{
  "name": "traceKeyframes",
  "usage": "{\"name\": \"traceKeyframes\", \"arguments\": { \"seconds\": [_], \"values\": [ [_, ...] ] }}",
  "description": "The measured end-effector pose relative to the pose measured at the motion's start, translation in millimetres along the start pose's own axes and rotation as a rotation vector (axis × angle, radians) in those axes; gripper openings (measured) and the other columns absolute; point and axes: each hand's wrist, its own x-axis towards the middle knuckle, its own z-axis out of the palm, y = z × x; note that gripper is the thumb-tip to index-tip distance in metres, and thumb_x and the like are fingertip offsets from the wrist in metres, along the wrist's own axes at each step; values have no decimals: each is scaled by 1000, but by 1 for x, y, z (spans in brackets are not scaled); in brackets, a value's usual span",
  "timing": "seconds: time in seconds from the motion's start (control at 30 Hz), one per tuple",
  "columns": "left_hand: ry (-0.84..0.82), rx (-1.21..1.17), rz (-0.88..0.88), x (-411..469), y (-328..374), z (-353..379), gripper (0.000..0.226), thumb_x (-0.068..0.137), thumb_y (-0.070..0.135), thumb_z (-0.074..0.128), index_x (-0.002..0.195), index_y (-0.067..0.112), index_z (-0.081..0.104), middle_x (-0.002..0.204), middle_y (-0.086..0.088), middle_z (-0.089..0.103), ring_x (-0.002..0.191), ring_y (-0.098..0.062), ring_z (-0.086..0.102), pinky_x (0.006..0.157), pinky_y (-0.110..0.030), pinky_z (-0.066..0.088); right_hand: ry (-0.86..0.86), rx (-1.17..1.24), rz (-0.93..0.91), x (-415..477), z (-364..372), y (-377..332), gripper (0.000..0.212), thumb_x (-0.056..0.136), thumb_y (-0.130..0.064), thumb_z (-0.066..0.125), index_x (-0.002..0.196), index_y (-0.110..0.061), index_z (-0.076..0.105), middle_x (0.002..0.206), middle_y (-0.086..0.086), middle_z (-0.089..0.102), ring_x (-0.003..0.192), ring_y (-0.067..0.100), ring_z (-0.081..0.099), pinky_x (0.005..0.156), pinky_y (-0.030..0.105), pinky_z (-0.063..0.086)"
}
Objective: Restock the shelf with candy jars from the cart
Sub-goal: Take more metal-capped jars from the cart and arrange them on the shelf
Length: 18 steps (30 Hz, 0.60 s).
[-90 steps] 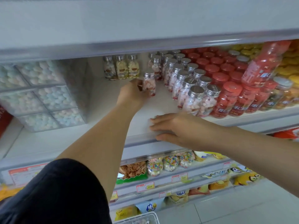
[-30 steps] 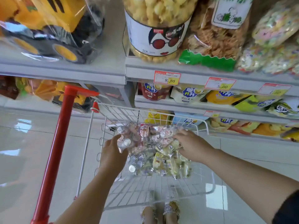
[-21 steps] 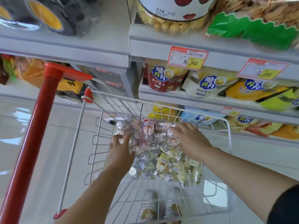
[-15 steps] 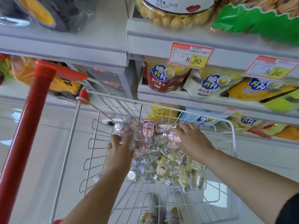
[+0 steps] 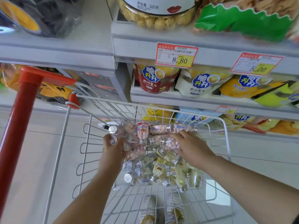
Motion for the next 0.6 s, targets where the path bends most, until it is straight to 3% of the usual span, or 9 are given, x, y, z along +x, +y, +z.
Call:
{"name": "traceKeyframes", "arguments": {
  "seconds": [0.07,0.17,0.27,0.33,0.4,0.43,0.5,0.53,0.6],
  "values": [
    [-79,25,-9,9,1,-6,48,88,25,73,132,23,57,144,-14,20,78,-23,59,85,-38,56,6,11,9,0,1,-1,59,98,-21,54,151,-26,28,144,0,39,129,21,42,93,31,46],
    [-125,10,-61,17,7,-11,46,89,23,72,132,19,58,141,-13,23,87,-27,61,91,-40,54,0,17,17,-1,2,-1,62,96,-18,56,151,-26,28,144,1,40,129,22,43,96,33,45],
    [-131,0,-61,13,14,-20,39,92,20,68,129,17,60,130,-4,34,102,-25,60,97,-40,51,-15,30,22,-6,-3,-2,63,96,-15,56,152,-27,29,144,1,40,129,22,42,99,34,42],
    [-96,-46,-79,7,18,-29,40,91,20,71,129,16,61,135,-8,34,100,-22,58,99,-36,49,-14,55,34,-14,-9,-2,63,96,-19,58,152,-28,30,145,-1,41,131,22,40,102,35,42],
    [-70,-99,-62,-3,24,-43,41,88,19,73,127,13,63,125,-9,44,106,-24,54,101,-31,46,4,125,67,-24,-17,-3,61,95,-25,60,150,-29,34,143,-2,43,131,21,40,102,36,44],
    [-57,-128,-41,-10,28,-52,41,87,20,74,126,13,64,119,-8,47,103,-21,54,97,-25,47,16,172,88,-30,-23,-4,60,95,-28,61,149,-30,36,142,-3,44,130,20,41,100,35,45],
    [-37,-206,-36,-25,39,-76,41,85,26,77,123,16,67,122,-8,51,84,-8,53,72,-9,44,35,282,140,-45,-40,-10,58,92,-30,65,145,-30,42,138,-4,47,125,18,44,95,31,45],
    [-21,-243,-25,-33,44,-90,40,83,29,78,120,18,69,120,-7,55,78,-5,54,62,-7,39,40,339,164,-53,-50,-14,57,91,-30,68,142,-29,44,135,-4,49,120,17,47,91,29,44],
    [3,-320,14,-53,56,-119,36,80,36,80,112,21,72,101,-4,67,76,-13,62,60,-16,43,47,453,203,-71,-76,-23,55,88,-27,71,138,-28,47,129,-2,53,108,14,52,85,27,44]
  ]
}}
